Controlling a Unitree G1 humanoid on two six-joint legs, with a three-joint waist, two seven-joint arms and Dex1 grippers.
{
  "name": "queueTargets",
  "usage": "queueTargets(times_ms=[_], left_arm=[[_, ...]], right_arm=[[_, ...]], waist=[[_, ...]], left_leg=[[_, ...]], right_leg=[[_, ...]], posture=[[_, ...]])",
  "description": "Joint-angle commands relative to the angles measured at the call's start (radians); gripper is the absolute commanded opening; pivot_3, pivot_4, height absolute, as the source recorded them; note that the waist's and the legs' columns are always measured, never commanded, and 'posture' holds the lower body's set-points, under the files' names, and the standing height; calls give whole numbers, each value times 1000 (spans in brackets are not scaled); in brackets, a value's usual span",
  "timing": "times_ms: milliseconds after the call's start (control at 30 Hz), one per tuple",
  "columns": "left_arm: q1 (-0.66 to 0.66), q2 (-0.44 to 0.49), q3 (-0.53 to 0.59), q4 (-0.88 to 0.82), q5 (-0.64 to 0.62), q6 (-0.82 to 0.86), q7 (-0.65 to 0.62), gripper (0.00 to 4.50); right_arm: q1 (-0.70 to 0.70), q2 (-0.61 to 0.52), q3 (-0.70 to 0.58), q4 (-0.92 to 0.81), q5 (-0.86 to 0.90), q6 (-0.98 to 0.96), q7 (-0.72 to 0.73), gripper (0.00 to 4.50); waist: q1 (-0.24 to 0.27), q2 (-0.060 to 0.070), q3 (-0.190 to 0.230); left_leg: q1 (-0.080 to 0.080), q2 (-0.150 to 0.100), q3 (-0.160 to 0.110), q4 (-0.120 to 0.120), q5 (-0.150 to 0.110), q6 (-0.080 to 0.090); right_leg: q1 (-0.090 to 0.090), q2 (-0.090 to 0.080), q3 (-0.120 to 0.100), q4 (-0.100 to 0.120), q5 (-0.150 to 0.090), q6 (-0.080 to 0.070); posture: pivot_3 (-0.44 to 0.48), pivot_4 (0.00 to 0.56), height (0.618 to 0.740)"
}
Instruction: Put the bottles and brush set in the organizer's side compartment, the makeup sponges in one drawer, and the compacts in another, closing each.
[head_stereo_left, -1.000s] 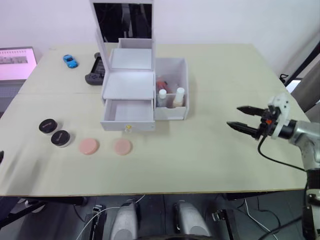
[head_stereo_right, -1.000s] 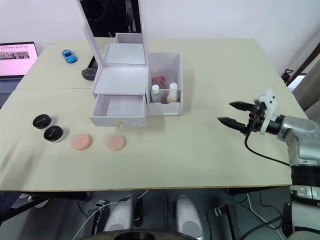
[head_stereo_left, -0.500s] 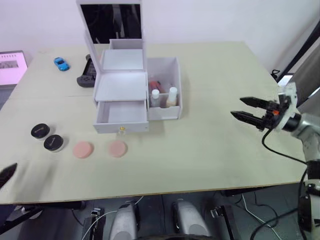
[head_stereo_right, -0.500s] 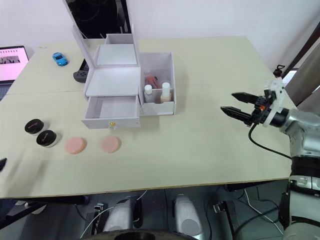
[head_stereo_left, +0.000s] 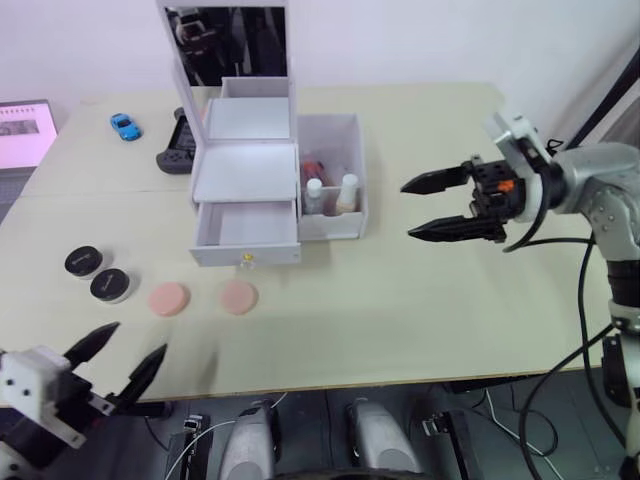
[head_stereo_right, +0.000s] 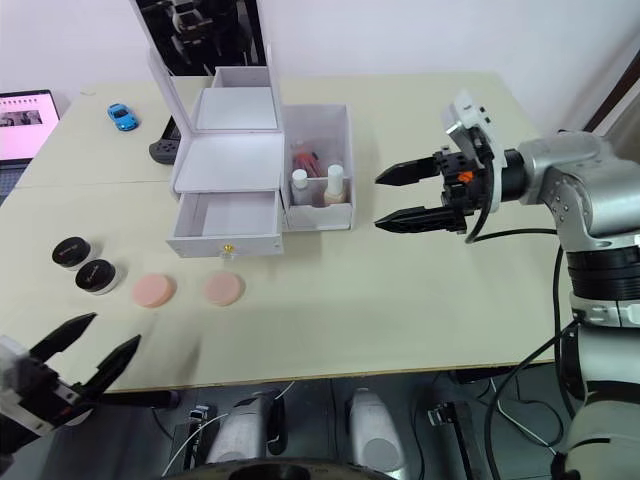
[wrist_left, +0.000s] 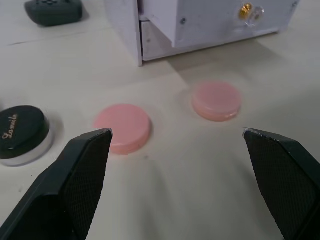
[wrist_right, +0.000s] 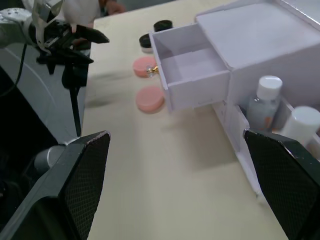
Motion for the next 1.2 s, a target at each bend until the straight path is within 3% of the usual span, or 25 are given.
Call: queueTargets(times_ms=[33,100,300,433,667,1167,1200], left_arm=[[-20,-56,-188,0,146,-50,89,4414],[-68,-88,-247,30,181,-34,154,4414],[-159,-68,-423,26,313,123,283,4414],[-223,-46,-472,-92,321,434,402,4414],[-443,-38,-536,-174,315,777,524,4414],[-659,-101,-573,-144,306,987,630,4414],[-660,-113,-567,-148,301,988,633,4194]], right_arm=[[-93,-4,-9,-85,26,14,11,4500],[-114,-15,-7,-105,27,21,17,4500],[-123,-61,2,-169,10,51,-7,4500],[-97,-82,-11,-206,19,86,-42,4500],[-79,-80,-26,-244,39,136,-106,4500],[-55,-102,-58,-225,47,108,-118,4500],[-53,-105,-59,-222,46,104,-116,4500]], waist=[[2,0,0],[6,-2,0],[22,-3,-1],[26,-3,-1],[31,-2,-1],[51,-2,-1],[52,-2,-1]], left_leg=[[0,-1,0,1,0,1],[0,-3,0,3,0,1],[0,-2,-1,4,-1,2],[0,-1,-1,4,-1,3],[1,0,-2,6,-1,3],[1,1,-4,7,-1,3],[1,1,-4,7,-1,3]], right_leg=[[0,0,0,0,0,0],[-1,4,-2,0,0,0],[2,4,0,1,0,0],[1,5,0,2,0,1],[3,10,-2,4,0,1],[4,13,-2,5,1,3],[4,13,-2,5,1,3]], posture=[[0,150,737],[0,150,737],[0,150,737],[0,150,737],[0,150,737],[0,150,737],[0,150,737]])
